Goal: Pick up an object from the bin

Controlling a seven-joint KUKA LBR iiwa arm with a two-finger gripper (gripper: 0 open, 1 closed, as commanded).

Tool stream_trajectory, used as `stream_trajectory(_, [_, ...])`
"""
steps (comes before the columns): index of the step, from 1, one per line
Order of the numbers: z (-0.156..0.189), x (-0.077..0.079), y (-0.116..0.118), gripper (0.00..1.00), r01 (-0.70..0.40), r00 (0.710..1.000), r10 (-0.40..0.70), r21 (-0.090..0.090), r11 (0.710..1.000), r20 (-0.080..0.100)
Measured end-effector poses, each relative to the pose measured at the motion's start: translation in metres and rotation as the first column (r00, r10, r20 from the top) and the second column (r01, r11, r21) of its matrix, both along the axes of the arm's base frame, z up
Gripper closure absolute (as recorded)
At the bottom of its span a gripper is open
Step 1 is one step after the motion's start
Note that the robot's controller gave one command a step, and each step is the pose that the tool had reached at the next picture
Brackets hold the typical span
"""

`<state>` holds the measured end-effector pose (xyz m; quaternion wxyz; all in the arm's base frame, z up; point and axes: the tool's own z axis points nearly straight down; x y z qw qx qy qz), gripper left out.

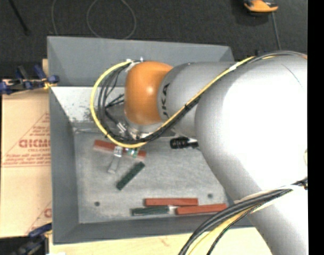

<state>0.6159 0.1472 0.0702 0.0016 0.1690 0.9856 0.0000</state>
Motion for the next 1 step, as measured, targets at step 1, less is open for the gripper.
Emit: stream_trajectory(1, [0.0006,0.0005,-0.0001,1.00,-0.001,1.000,0.001,0.000,1.000,0.001])
